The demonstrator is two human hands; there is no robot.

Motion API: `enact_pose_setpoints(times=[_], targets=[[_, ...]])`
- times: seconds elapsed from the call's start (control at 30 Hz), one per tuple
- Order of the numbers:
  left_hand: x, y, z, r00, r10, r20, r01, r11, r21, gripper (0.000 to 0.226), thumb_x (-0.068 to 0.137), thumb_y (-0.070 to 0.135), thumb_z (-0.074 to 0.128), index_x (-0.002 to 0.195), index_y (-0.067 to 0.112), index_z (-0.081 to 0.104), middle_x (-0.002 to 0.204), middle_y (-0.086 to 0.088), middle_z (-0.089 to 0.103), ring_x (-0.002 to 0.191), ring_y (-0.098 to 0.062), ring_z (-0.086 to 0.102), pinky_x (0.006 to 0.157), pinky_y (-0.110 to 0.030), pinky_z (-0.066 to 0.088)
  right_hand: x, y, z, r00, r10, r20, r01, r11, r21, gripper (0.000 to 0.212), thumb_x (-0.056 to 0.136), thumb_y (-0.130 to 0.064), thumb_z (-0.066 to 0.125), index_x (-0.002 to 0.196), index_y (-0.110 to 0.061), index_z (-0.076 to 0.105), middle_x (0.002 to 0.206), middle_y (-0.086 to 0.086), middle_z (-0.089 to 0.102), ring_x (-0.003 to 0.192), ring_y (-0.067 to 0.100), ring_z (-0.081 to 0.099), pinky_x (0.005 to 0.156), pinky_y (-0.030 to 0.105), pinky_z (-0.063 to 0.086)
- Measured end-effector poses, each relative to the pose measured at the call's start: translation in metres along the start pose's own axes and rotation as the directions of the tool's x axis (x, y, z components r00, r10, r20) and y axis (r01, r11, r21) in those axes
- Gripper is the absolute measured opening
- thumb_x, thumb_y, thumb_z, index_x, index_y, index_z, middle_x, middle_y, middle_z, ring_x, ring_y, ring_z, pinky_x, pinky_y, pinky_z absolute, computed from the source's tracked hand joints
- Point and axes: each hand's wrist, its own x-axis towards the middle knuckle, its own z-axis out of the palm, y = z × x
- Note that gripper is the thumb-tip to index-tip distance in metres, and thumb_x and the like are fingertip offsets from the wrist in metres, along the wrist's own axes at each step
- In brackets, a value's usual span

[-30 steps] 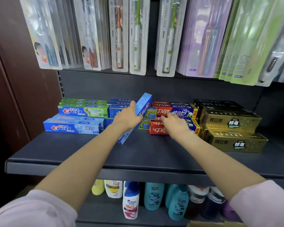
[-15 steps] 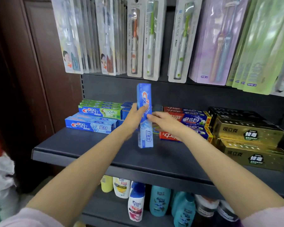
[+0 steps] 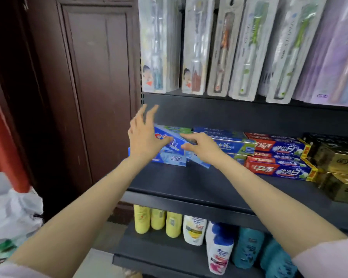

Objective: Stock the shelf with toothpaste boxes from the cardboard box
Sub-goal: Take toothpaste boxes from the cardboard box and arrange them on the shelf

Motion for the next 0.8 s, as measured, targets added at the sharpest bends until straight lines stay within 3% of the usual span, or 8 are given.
enact_pose_setpoints(times=[0.07, 0.17, 0.27, 0.37, 0.5, 0.63, 0.8], targets=[[0.003, -0.028, -0.011, 0.973, 0.152, 0.175, -0.171, 0.98, 0.098, 0.078, 0.072, 0.043, 0.075, 0.14, 0.032, 0.038, 0.149, 0.005, 0.032, 0.136, -0.022, 0.028, 0.108, -0.04, 0.026, 0.007, -0.012, 0.019, 0.999, -0.026, 0.021, 0.027, 0.996, -0.079, 0.048, 0.089, -0.021, 0.062, 0.135, -0.015, 0.051, 0.141, 0.001, 0.05, 0.132, 0.017, 0.044, 0.107, 0.03, 0.034], [0.003, -0.063, -0.017, 0.886, 0.193, 0.422, -0.308, 0.925, 0.224, 0.063, 0.082, 0.043, 0.065, 0.138, 0.029, 0.042, 0.14, 0.002, 0.045, 0.129, -0.024, 0.038, 0.106, -0.039, 0.029, 0.014, -0.026, 0.05, 0.999, -0.032, -0.036, 0.023, 0.969, -0.247, 0.051, 0.088, -0.027, 0.063, 0.137, -0.018, 0.049, 0.14, 0.001, 0.051, 0.131, 0.019, 0.045, 0.105, 0.036, 0.038], [0.003, -0.086, -0.016, 0.864, 0.183, 0.47, -0.327, 0.913, 0.245, 0.055, 0.088, 0.034, 0.06, 0.139, 0.026, 0.04, 0.133, -0.003, 0.052, 0.121, -0.028, 0.047, 0.1, -0.039, 0.036, 0.02, -0.034, 0.07, 0.994, -0.062, -0.091, 0.011, 0.878, -0.478, 0.05, 0.09, -0.033, 0.059, 0.136, -0.018, 0.048, 0.135, 0.004, 0.053, 0.126, 0.023, 0.045, 0.101, 0.037, 0.036], [0.006, -0.099, -0.005, 0.853, 0.153, 0.498, -0.327, 0.902, 0.282, 0.05, 0.091, 0.033, 0.057, 0.138, 0.025, 0.042, 0.135, -0.005, 0.05, 0.121, -0.029, 0.048, 0.099, -0.039, 0.037, 0.026, -0.029, 0.085, 0.993, -0.058, -0.105, -0.016, 0.803, -0.595, 0.048, 0.091, -0.033, 0.058, 0.136, -0.02, 0.048, 0.135, 0.004, 0.049, 0.13, 0.021, 0.04, 0.104, 0.036, 0.03], [0.008, -0.107, 0.012, 0.81, 0.09, 0.579, -0.296, 0.915, 0.273, 0.048, 0.093, 0.035, 0.054, 0.139, 0.024, 0.042, 0.142, -0.004, 0.045, 0.128, -0.028, 0.043, 0.101, -0.04, 0.037, 0.022, -0.014, 0.096, 0.992, 0.106, -0.069, -0.126, 0.794, -0.595, 0.056, 0.089, -0.029, 0.061, 0.14, -0.016, 0.041, 0.138, 0.004, 0.041, 0.128, 0.023, 0.041, 0.098, 0.037, 0.039], [0.012, -0.109, 0.013, 0.809, 0.108, 0.578, -0.326, 0.9, 0.289, 0.051, 0.092, 0.036, 0.055, 0.14, 0.025, 0.042, 0.141, -0.004, 0.045, 0.126, -0.029, 0.044, 0.099, -0.04, 0.038, 0.019, -0.005, 0.095, 0.994, 0.107, -0.038, -0.111, 0.852, -0.512, 0.062, 0.089, -0.024, 0.063, 0.144, -0.015, 0.036, 0.145, 0.0, 0.035, 0.132, 0.02, 0.037, 0.102, 0.035, 0.038], [0.004, -0.099, 0.014, 0.825, 0.115, 0.553, -0.29, 0.927, 0.24, 0.049, 0.088, 0.028, 0.057, 0.135, 0.022, 0.046, 0.137, -0.003, 0.048, 0.126, -0.026, 0.043, 0.104, -0.038, 0.033, 0.019, -0.007, 0.085, 0.986, 0.167, -0.019, -0.163, 0.924, -0.347, 0.058, 0.088, -0.022, 0.064, 0.141, -0.015, 0.042, 0.145, 0.003, 0.04, 0.132, 0.023, 0.039, 0.106, 0.034, 0.035]])
